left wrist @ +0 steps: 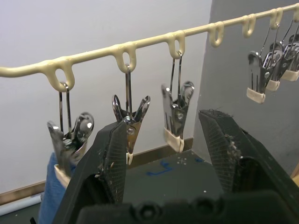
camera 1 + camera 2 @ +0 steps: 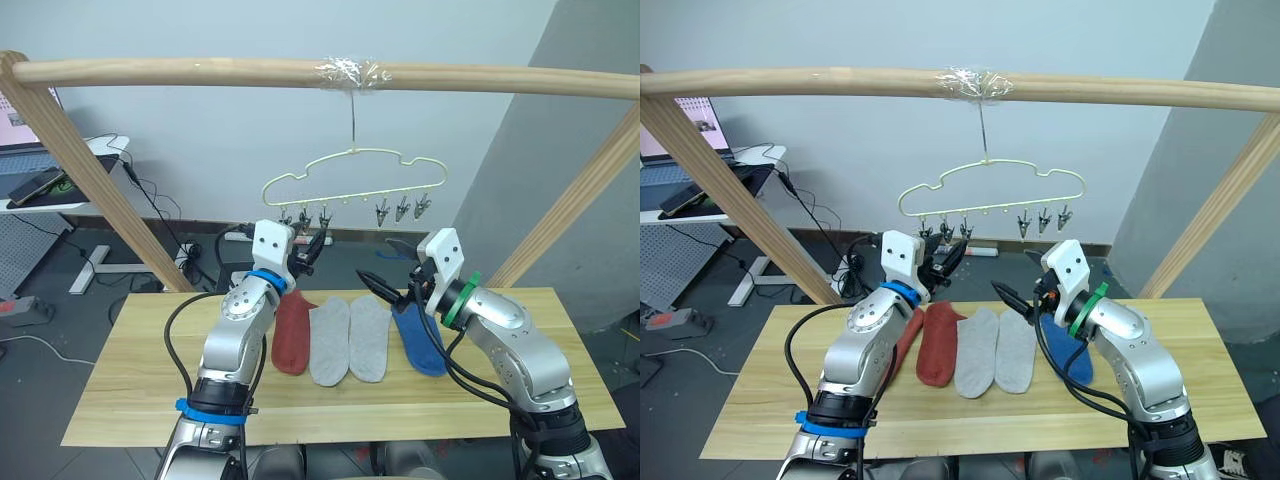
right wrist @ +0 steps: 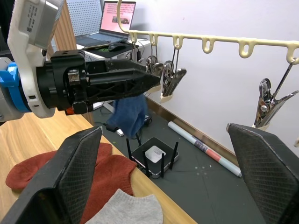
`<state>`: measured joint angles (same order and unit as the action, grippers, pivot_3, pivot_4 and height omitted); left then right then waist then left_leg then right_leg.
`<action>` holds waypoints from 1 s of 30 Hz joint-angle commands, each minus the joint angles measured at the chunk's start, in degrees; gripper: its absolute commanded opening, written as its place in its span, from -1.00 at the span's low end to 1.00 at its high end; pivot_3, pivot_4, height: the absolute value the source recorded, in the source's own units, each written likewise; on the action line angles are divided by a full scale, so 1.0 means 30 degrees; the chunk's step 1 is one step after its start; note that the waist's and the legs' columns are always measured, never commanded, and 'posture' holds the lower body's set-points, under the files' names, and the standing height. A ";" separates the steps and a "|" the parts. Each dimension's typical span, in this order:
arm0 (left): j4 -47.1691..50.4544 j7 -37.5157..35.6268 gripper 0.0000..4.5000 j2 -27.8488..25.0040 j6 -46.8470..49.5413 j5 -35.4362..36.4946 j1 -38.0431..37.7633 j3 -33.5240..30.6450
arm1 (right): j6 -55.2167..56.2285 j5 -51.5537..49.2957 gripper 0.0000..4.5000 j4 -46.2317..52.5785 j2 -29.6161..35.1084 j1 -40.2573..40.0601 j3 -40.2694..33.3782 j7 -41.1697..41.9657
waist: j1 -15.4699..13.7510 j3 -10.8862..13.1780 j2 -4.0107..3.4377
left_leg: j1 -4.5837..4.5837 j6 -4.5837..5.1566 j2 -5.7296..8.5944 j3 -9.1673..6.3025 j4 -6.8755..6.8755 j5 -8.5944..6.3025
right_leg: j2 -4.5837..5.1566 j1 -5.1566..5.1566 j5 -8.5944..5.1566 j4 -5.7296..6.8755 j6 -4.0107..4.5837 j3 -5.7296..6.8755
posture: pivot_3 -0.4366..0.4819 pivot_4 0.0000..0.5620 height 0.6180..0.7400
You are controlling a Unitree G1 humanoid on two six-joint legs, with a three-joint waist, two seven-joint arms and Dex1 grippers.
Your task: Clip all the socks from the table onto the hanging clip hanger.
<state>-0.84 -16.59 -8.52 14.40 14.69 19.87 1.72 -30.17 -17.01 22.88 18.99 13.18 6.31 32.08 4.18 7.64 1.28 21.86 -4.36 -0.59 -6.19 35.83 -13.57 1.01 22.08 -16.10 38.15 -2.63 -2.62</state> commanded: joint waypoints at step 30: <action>0.0286 0.0705 0.19 0.0369 -0.0738 -0.0748 0.0136 -0.0577 | 0.0104 -0.0784 1.00 0.1348 0.0087 0.0552 -0.0260 -0.0376 | 0.0323 0.0000 -0.0002 | -0.0002 0.0002 -0.0004 -0.0007 0.0031 0.0000 | -0.0009 -0.0011 0.0012 0.0007 -0.0023 -0.0008 | -0.39 -0.64 1.00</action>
<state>-0.70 -14.40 -7.58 13.90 12.79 18.89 0.33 -30.47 -18.75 24.57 19.10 14.27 6.25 31.10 5.15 7.64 1.27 21.86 -4.36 -0.60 -6.21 35.93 -13.57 0.98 22.05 -16.07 38.17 -2.70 -2.65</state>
